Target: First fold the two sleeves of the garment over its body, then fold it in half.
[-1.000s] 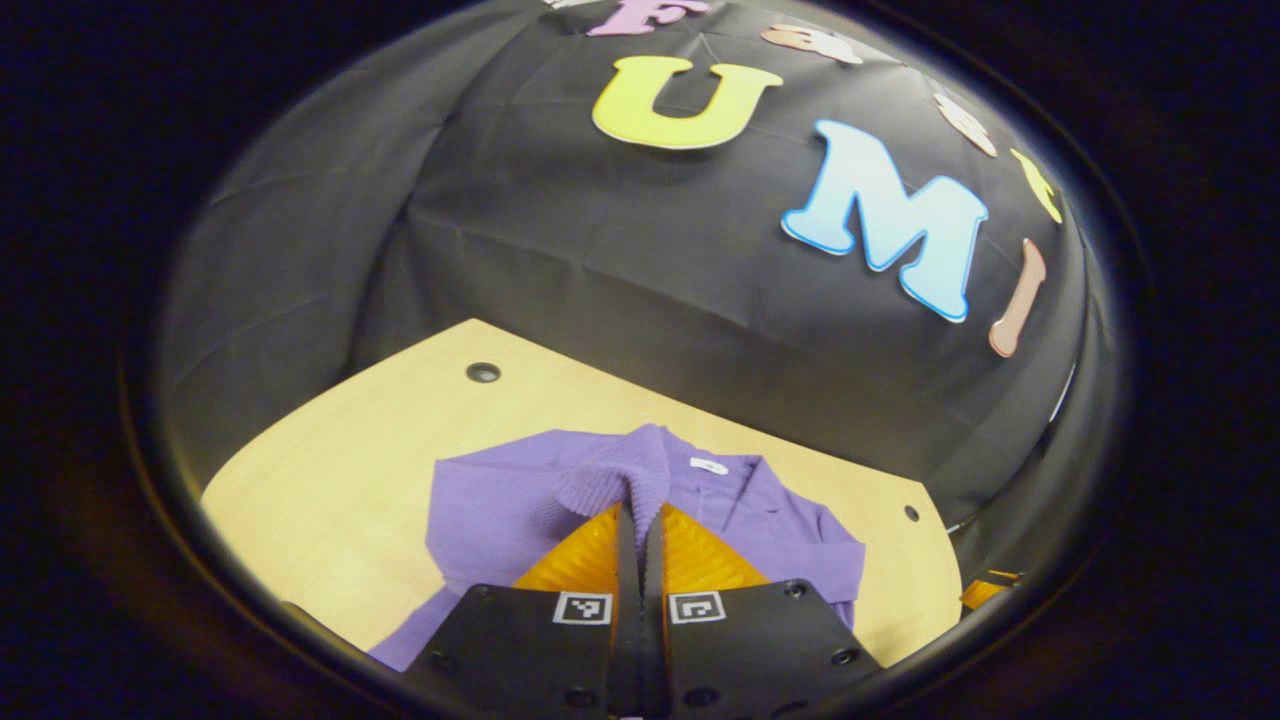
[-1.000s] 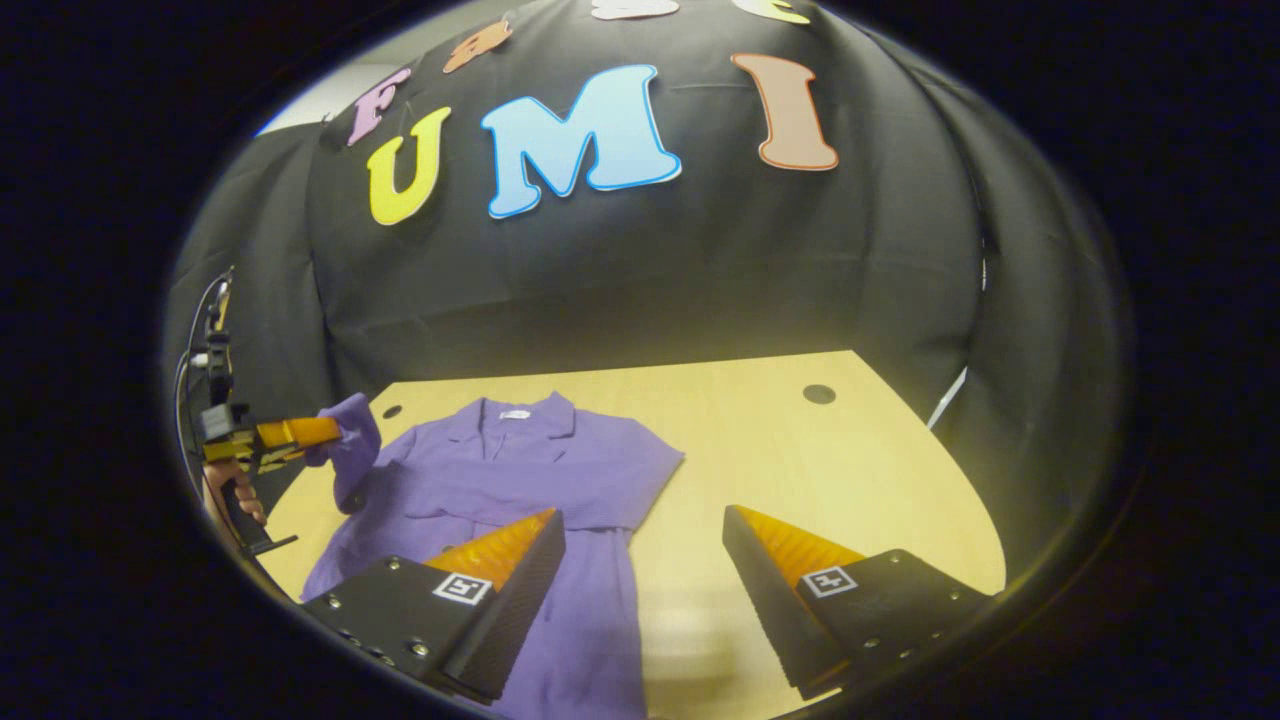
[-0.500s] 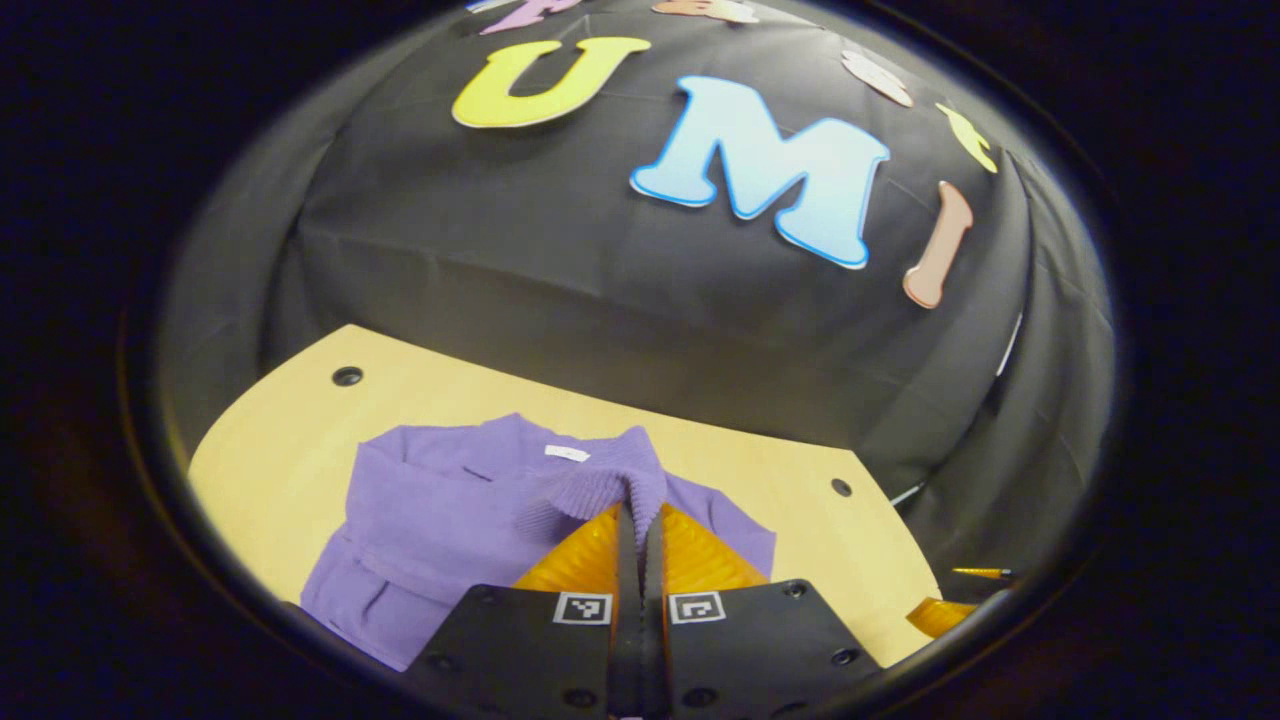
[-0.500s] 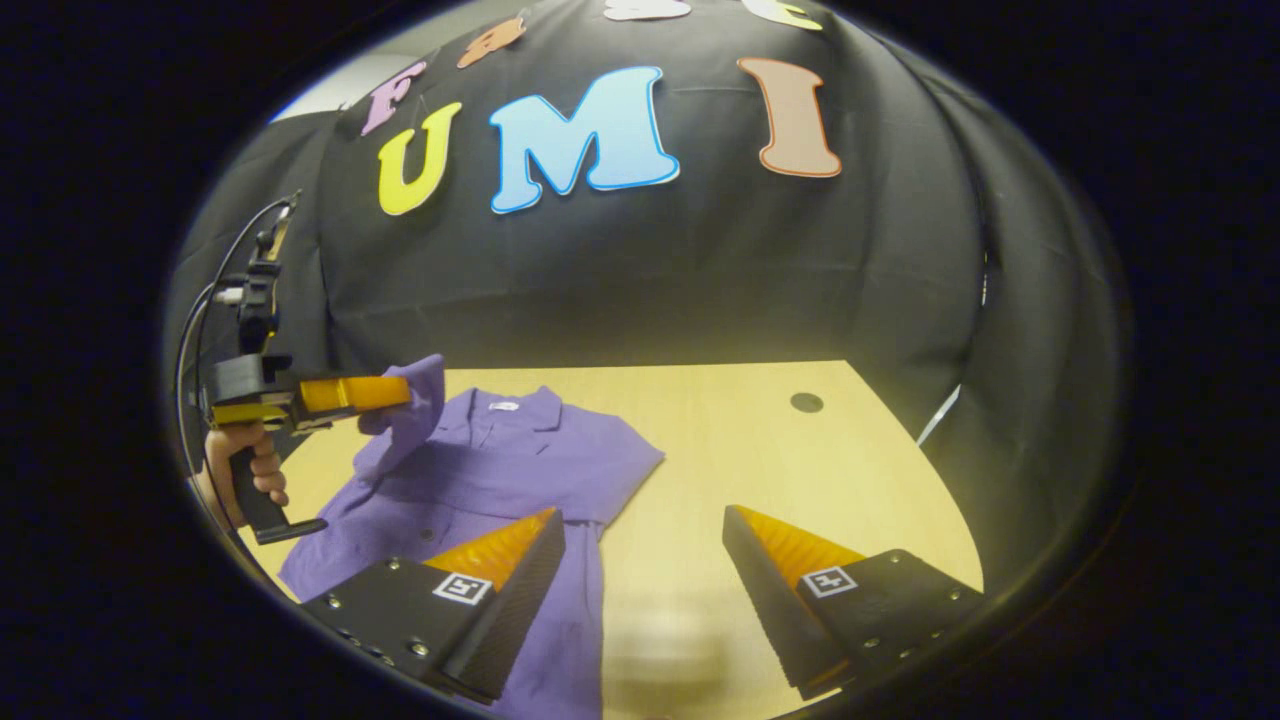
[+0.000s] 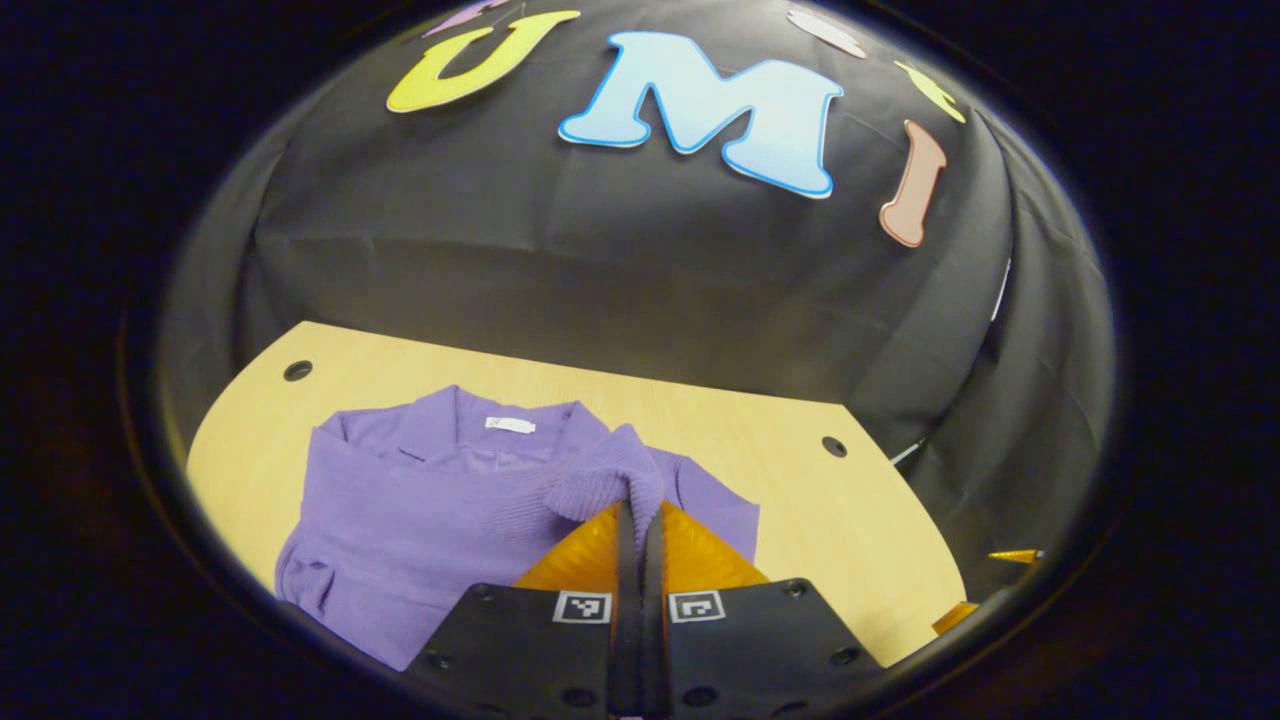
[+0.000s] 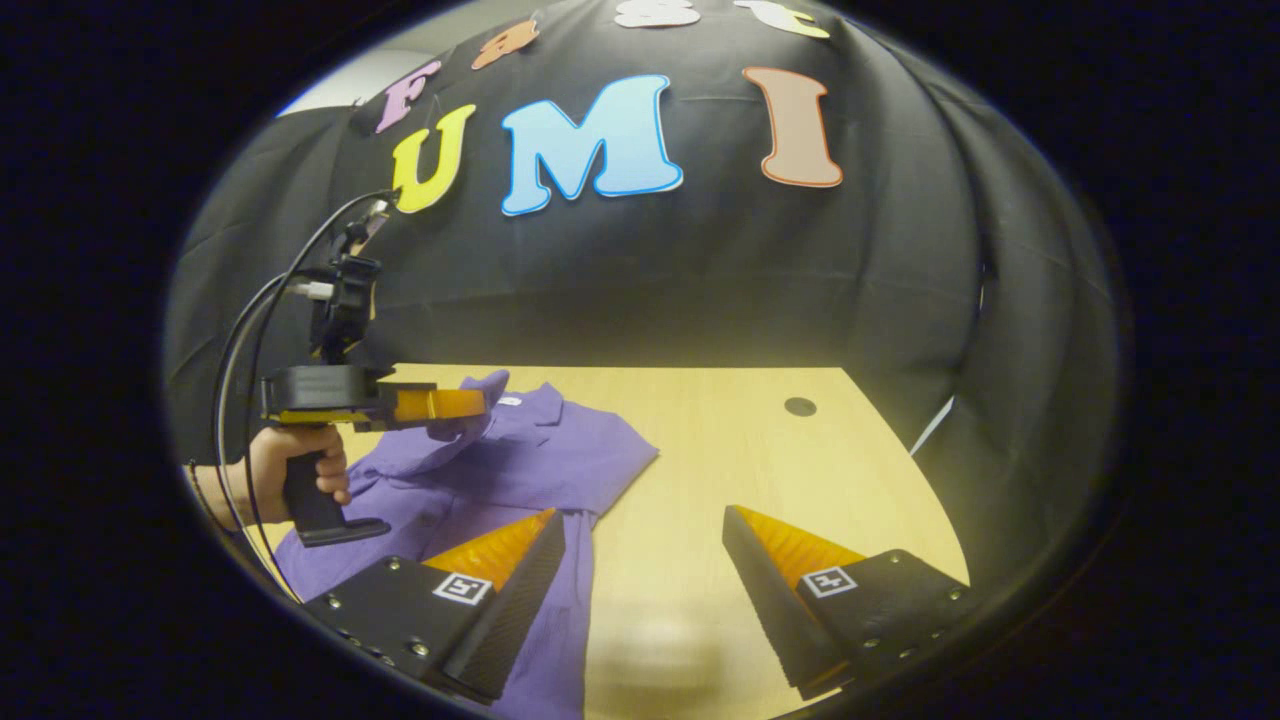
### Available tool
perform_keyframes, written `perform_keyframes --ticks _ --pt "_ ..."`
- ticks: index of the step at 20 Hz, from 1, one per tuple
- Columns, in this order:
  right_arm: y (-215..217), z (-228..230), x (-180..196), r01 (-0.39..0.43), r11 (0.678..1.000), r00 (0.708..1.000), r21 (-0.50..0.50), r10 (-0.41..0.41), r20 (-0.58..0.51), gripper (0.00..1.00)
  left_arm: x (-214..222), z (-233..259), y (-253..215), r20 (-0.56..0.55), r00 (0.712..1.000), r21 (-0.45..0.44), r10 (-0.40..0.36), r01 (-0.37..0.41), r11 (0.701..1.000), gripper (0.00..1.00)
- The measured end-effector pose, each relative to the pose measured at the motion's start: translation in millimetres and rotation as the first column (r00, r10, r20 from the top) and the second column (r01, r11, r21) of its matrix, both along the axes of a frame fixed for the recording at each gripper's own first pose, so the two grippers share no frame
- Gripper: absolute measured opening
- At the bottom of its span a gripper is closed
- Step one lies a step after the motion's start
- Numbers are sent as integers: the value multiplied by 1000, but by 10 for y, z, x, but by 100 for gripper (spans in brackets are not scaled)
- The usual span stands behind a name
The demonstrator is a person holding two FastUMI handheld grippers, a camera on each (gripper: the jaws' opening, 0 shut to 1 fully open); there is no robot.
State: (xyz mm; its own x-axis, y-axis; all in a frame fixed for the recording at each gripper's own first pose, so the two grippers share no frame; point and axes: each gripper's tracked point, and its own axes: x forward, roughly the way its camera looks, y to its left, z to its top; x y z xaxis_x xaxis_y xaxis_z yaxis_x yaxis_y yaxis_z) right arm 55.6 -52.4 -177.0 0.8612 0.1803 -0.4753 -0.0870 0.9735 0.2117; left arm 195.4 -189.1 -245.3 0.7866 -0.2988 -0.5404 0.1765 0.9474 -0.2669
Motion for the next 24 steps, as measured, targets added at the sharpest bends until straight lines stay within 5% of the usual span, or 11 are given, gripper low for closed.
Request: perform_keyframes --ticks 6,7,9,10,15,20,24 --pt "155 15 -76 -18 1000 1000 18 19 -12 96 -62 -148 -135 -7 998 14 -68 68 998 13" --pt "175 20 -96 -17 1000 1000 21 17 -11 96 -86 -171 -157 -9 997 22 -83 83 996 6" --pt "165 23 -116 -8 1000 1000 15 8 -13 96 -142 -182 -209 -10 994 22 -109 109 994 23" --pt "170 30 -120 -5 1000 1000 10 5 -16 96 -153 -165 -235 -7 993 20 -121 121 992 21" --pt "207 69 -183 8 1000 1000 -9 -8 -18 96 -242 -103 -207 17 989 19 -145 144 989 77" --pt "311 86 -288 22 999 1000 -30 -22 -19 96 -376 5 85 37 993 22 -116 115 993 90" --pt "447 33 -446 38 999 998 -36 -39 -40 96 -619 78 415 45 993 42 -105 103 994 89"
